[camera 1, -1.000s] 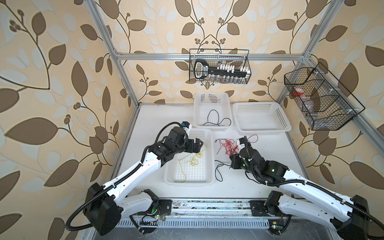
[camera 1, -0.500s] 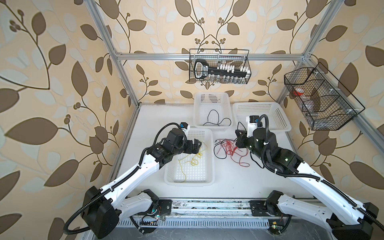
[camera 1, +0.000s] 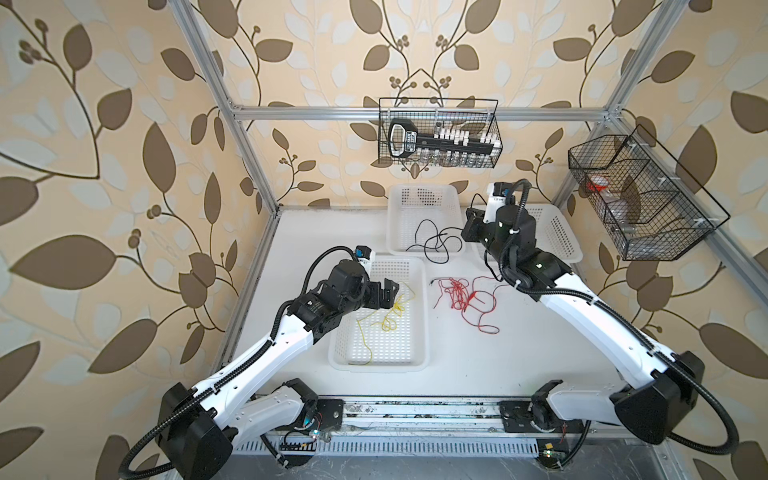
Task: Untangle the cables
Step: 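Lift the black wire into the far basket and open the right gripper, then move the right gripper back to the red wire tangle on the table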
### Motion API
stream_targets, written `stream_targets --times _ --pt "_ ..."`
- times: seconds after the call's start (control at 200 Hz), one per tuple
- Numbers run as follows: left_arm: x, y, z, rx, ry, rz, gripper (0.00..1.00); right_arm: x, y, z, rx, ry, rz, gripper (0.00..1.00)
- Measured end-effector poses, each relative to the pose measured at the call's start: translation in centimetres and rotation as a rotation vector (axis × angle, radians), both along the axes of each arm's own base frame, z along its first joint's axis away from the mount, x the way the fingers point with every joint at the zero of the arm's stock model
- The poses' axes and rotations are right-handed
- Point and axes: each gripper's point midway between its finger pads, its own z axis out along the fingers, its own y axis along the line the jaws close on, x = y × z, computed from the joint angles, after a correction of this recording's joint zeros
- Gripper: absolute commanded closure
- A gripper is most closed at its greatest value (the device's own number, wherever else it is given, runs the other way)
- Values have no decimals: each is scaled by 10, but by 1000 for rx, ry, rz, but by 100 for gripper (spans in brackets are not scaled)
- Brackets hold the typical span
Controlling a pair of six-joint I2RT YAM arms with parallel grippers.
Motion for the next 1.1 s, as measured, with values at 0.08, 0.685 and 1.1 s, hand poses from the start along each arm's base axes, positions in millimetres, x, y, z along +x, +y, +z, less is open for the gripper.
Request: stream_targets --times 0.08,0.685,1.1 --pt "0 0 1 2 -6 -4 1 21 3 -13 -16 8 -13 100" --pt "8 -13 -15 17 19 -49 1 112 55 -176 -123 272 71 84" --pt "12 -23 -26 7 46 -81 1 97 42 -185 -179 361 75 39"
